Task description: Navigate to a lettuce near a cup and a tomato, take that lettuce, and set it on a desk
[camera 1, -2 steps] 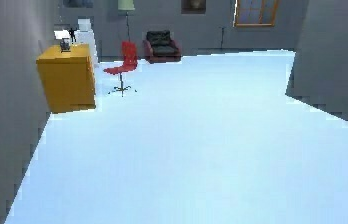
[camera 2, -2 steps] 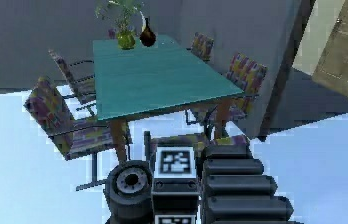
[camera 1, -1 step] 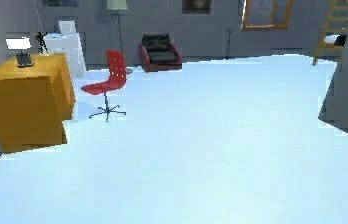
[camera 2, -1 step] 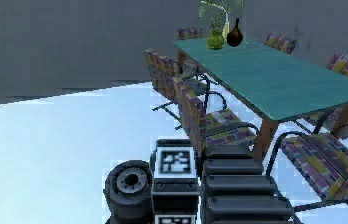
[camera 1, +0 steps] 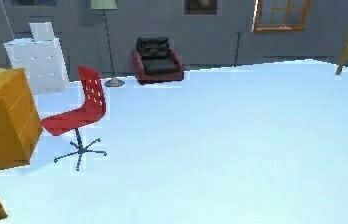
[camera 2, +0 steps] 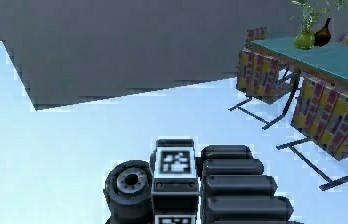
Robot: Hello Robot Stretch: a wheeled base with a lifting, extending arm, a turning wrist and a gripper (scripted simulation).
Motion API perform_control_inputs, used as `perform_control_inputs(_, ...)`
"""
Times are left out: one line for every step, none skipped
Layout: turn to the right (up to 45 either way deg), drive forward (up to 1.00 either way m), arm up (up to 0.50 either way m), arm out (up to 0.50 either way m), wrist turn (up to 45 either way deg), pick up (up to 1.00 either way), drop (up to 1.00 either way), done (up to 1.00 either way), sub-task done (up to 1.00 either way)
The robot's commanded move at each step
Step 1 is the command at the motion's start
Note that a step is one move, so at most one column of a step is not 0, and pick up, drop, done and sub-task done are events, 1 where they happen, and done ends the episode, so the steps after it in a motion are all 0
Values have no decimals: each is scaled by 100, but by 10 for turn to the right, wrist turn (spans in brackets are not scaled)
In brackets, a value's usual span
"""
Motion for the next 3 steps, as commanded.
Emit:
perform_control_inputs(0, 100, 0, 0, 0, 0, 0, 0, 0)
perform_control_inputs(0, 85, 0, 0, 0, 0, 0, 0, 0)
perform_control_inputs(-150, 0, 0, 0, 0, 0, 0, 0, 0)
